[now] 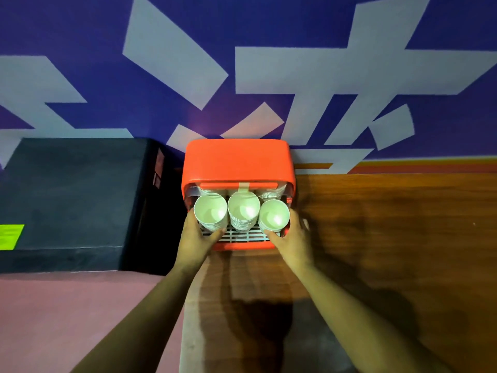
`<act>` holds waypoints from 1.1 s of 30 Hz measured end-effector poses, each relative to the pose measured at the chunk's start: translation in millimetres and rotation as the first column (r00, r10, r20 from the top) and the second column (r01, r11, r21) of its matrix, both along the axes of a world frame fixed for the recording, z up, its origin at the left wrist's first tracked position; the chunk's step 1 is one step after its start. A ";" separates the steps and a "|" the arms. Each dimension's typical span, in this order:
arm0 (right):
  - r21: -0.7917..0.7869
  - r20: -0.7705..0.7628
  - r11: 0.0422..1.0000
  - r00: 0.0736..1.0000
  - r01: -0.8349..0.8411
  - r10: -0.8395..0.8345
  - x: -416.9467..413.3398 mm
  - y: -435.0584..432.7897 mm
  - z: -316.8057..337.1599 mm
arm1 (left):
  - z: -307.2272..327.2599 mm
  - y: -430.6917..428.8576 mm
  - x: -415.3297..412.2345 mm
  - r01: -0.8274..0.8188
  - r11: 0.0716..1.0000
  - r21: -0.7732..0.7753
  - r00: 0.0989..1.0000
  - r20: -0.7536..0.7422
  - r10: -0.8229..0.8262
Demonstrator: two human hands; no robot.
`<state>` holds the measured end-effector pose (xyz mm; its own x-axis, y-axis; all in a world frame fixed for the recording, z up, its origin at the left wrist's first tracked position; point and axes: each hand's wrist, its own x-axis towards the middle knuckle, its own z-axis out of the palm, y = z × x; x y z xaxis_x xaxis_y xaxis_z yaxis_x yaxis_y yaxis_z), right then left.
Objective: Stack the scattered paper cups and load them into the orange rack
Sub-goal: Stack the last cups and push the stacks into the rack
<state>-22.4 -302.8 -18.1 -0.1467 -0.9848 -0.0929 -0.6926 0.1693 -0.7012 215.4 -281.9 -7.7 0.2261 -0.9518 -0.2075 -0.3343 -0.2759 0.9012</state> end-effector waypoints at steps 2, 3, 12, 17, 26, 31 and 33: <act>0.036 -0.017 0.999 0.999 0.034 -0.033 1.9 -3.9 -0.8 | -3.0 -0.5 1.9 -0.022 1.000 0.017 1.000 -0.012 0.022; 0.056 -0.004 0.998 0.999 0.036 -0.036 2.6 -5.7 -1.3 | -4.8 -0.5 2.7 -0.028 0.999 0.019 0.999 -0.015 0.028; 0.102 0.046 0.995 0.999 0.018 -0.023 3.6 -9.5 -4.6 | -6.2 -0.3 2.1 -0.038 0.999 0.011 0.999 -0.018 0.038; 0.129 0.052 0.992 0.999 -0.011 0.005 2.2 -11.6 -1.2 | -7.5 -1.6 5.7 -0.033 0.999 0.009 0.999 -0.007 0.033; -0.250 -0.077 0.965 0.995 -0.077 0.059 0.8 -4.1 69.6 | -7.4 10.3 11.7 -0.016 1.000 0.023 0.992 0.125 0.013; -0.197 -0.302 0.871 0.873 -0.449 0.382 26.5 -39.8 90.5 | -3.9 16.0 10.5 0.049 0.999 0.002 0.984 0.173 -0.049; -0.148 -0.383 0.841 0.814 -0.521 0.437 29.7 -36.5 84.0 | -0.5 17.1 10.4 0.076 0.997 -0.007 0.983 0.167 -0.074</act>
